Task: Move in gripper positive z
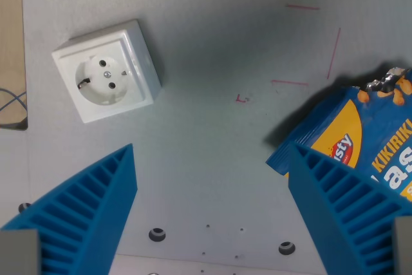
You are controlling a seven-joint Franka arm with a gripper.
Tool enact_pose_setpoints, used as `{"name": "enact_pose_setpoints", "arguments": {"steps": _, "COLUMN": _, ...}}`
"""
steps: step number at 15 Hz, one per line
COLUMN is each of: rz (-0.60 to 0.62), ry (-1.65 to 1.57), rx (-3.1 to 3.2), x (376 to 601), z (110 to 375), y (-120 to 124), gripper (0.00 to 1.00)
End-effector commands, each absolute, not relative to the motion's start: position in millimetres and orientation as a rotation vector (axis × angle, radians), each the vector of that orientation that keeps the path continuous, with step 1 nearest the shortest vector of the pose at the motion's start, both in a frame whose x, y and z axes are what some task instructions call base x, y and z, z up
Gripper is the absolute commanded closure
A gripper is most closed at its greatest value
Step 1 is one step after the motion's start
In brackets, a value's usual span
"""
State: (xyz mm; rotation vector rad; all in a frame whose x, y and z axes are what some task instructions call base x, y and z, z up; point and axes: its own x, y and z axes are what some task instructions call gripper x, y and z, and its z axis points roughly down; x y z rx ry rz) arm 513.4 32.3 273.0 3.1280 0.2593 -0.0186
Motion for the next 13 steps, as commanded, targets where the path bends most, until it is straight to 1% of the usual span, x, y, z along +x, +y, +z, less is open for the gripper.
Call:
{"name": "enact_pose_setpoints", "arguments": {"steps": 1, "rz": -0.013, "ry": 0.26, "rx": 3.128, "x": 514, "z": 270, "y": 32, "gripper": 0.0}}
{"name": "enact_pose_setpoints", "arguments": {"steps": 13, "rz": -0.013, "ry": 0.26, "rx": 3.128, "x": 513, "z": 210, "y": 32, "gripper": 0.0}}
